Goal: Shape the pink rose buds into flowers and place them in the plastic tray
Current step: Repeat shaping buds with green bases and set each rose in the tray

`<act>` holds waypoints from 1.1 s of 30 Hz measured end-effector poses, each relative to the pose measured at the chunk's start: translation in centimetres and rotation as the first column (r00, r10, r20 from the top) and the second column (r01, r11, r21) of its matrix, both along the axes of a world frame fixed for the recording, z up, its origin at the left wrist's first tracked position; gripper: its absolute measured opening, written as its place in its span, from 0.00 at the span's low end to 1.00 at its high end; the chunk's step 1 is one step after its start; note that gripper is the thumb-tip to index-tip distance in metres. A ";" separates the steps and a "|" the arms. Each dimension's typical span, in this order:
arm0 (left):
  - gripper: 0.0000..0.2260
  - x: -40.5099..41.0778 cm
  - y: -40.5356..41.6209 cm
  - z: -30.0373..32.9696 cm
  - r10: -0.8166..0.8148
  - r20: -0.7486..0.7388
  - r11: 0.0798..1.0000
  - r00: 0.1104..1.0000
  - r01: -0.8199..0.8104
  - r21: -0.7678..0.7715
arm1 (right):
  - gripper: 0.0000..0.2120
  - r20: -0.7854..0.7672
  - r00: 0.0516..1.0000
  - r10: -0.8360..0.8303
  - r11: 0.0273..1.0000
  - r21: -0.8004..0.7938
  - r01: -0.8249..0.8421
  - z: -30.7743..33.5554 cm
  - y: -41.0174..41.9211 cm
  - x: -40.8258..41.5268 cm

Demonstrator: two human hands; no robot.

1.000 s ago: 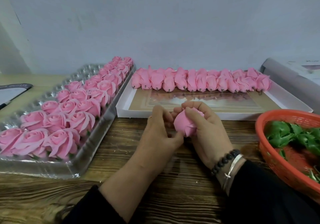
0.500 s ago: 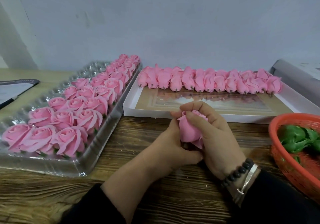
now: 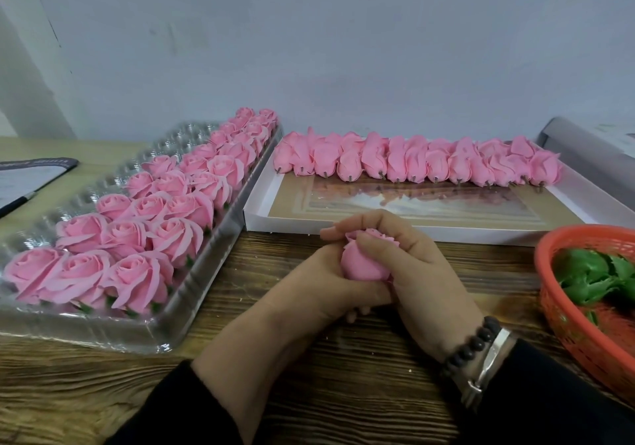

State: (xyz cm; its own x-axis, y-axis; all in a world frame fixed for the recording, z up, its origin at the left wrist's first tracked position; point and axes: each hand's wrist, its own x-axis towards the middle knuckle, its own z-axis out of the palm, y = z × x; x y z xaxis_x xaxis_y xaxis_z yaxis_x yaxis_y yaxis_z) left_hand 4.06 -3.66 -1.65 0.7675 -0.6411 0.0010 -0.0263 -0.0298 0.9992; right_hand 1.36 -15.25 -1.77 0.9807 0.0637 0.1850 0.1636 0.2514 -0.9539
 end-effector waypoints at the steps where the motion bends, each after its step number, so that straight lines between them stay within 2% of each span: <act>1: 0.06 0.0 0.1 0.0 -0.012 -0.017 1.000 1.000 0.012 -0.016 | 0.09 -0.007 1.000 0.017 1.000 -0.004 -0.017 -0.1 0.0 0.0; 5: 0.05 -0.1 0.2 -0.1 0.012 -0.046 0.999 0.999 -0.014 -0.032 | 0.12 0.008 1.000 0.000 0.997 -0.083 0.000 -0.4 -0.1 0.3; 7: 0.03 0.1 0.2 -0.1 0.074 -0.051 0.995 0.996 -0.077 -0.061 | 0.15 -0.009 0.996 -0.085 0.992 -0.098 0.084 -0.4 -0.3 0.6; 9: 0.06 0.4 0.3 -0.1 0.157 -0.053 0.979 0.986 -0.163 -0.121 | 0.18 0.026 0.976 -0.216 0.968 -0.124 0.218 -0.4 -0.5 0.8; 10: 0.08 0.6 0.3 -0.2 0.196 -0.061 0.968 0.979 -0.203 -0.150 | 0.17 0.084 0.960 -0.268 0.948 -0.156 0.279 -0.2 -0.6 0.7; 12: 0.10 0.8 0.4 -0.2 0.245 -0.071 0.948 0.967 -0.254 -0.189 | 0.09 0.194 0.933 -0.303 0.926 -0.171 0.337 0.0 -0.7 0.3; 14: 0.12 0.9 0.5 -0.2 0.256 -0.071 0.939 0.964 -0.266 -0.218 | 0.06 0.232 0.927 -0.295 0.917 -0.203 0.343 0.0 -0.5 0.2; 18: 0.20 0.9 0.5 -0.4 0.254 -0.041 0.940 0.966 -0.257 -0.224 | 0.08 0.225 0.933 -0.282 0.894 -0.292 0.341 0.2 0.1 0.0; 21: 0.17 1.0 0.4 -0.7 0.260 -0.018 0.943 0.965 -0.258 -0.210 | 0.09 0.217 0.925 -0.311 0.885 -0.289 0.366 -0.1 -0.1 0.2; 26: 0.16 0.8 0.2 -0.6 0.206 0.004 0.954 0.979 -0.200 -0.225 | 0.07 0.236 0.935 -0.263 0.887 -0.323 0.331 0.0 0.0 0.0; 29: 0.17 0.7 0.1 -0.5 0.239 0.004 0.952 0.971 -0.234 -0.196 | 0.06 0.287 0.921 -0.264 0.886 -0.305 0.349 0.1 0.0 -0.1; 31: 0.15 0.8 0.1 -0.6 0.281 -0.049 0.943 0.959 -0.285 -0.173 | 0.06 0.299 0.904 -0.306 0.884 -0.263 0.387 0.0 -0.1 -0.1; 33: 0.12 0.8 0.1 -0.5 0.317 -0.146 0.917 0.937 -0.342 -0.204 | 0.13 0.295 0.883 -0.364 0.862 -0.254 0.440 -0.2 -0.2 0.1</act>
State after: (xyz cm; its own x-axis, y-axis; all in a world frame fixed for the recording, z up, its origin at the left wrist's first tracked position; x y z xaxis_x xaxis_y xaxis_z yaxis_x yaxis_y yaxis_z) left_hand 4.82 -3.59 -2.19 0.9385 -0.3447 0.0195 0.0550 0.2050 0.9772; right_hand 1.42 -15.45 -1.98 0.8643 -0.2367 0.4438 0.4097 -0.1805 -0.8942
